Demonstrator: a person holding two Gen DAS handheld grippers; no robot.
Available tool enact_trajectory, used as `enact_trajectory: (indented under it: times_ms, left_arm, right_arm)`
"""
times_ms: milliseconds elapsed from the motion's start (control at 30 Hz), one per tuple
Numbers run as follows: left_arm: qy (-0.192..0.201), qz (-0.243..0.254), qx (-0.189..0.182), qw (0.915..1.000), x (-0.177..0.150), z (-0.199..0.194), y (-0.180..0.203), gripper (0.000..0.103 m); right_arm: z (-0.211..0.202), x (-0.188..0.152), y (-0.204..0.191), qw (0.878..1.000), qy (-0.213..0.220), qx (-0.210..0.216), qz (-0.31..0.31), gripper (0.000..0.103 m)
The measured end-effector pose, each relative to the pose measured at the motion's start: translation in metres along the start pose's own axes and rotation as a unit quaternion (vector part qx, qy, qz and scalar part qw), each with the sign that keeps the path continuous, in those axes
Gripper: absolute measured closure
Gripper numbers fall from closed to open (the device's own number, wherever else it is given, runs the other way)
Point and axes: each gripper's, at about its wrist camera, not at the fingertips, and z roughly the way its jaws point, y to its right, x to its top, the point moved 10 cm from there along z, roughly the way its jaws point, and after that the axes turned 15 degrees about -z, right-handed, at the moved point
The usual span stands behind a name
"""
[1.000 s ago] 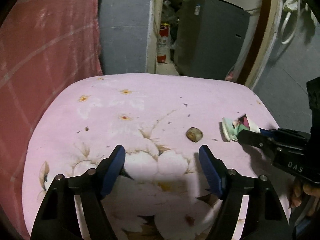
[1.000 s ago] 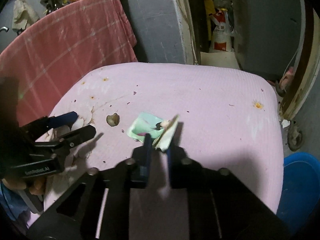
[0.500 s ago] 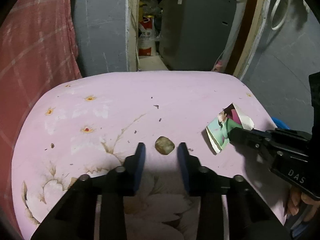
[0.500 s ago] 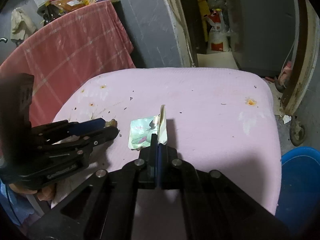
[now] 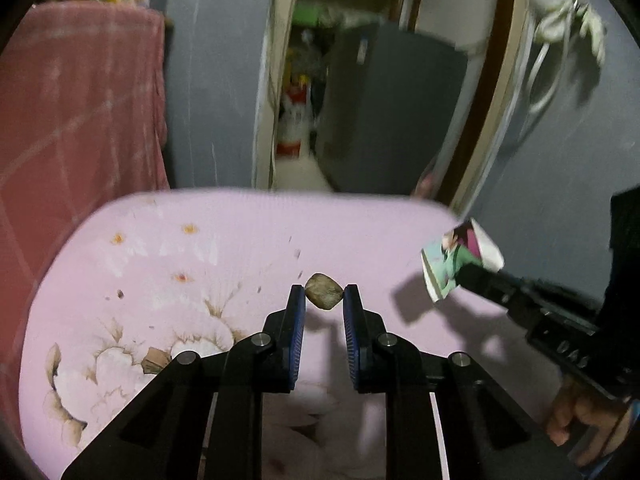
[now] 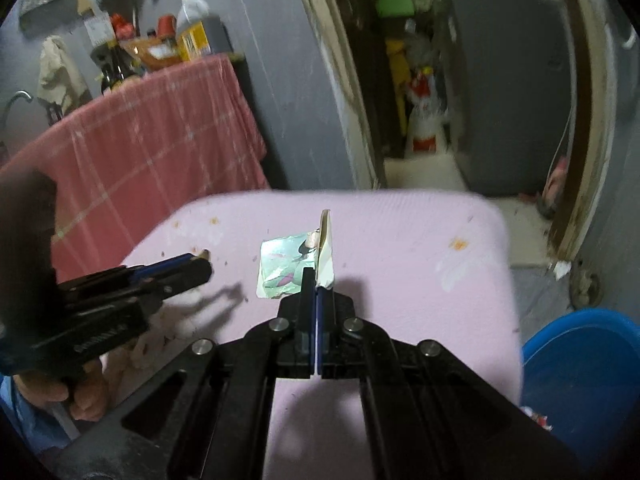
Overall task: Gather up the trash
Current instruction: 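Lift brown scrap and green card and carry both over the blue basin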
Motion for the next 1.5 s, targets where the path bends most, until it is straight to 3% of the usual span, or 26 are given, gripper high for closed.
enact_trajectory:
  times_ms: [133,300,467,567,733,1067,1300,1500]
  left_arm:
    - [0.071,0.001,-0.027,0.9971,0.011,-0.031,0.025,0.087]
    - [0.135,0.003,-0.062,0.9889,0.021,-0.06,0.063,0.087]
    - [0.175,0.028,-0.094,0.9797,0.022,-0.084,0.11,0.087]
    - [0.184,0.044,-0.112,0.9757,0.022,-0.09,0.135,0.087]
    - [0.176,0.057,-0.14,0.9726,0.013,-0.088,0.173,0.087]
    - [0.133,0.077,-0.179,0.9718,-0.023,-0.072,0.238,0.087]
    - [0.099,0.092,-0.182,0.974,-0.045,-0.054,0.26,0.087]
    - [0.038,0.095,-0.172,0.9799,-0.064,-0.027,0.263,0.087]
  right_arm:
    - [-0.034,0.015,0.008,0.997,0.058,-0.038,-0.016,0.103]
    - [-0.099,0.035,0.028,0.985,0.139,-0.097,-0.021,0.103]
    - [-0.159,0.042,0.048,0.966,0.197,-0.165,-0.032,0.103]
    - [-0.181,0.035,0.064,0.959,0.205,-0.196,-0.025,0.103]
    - [-0.208,0.016,0.089,0.95,0.206,-0.235,-0.009,0.103]
    - [-0.238,-0.033,0.14,0.941,0.164,-0.294,0.037,0.102]
    - [-0.236,-0.055,0.166,0.943,0.132,-0.295,0.075,0.102]
    - [-0.218,-0.071,0.18,0.95,0.083,-0.283,0.101,0.102]
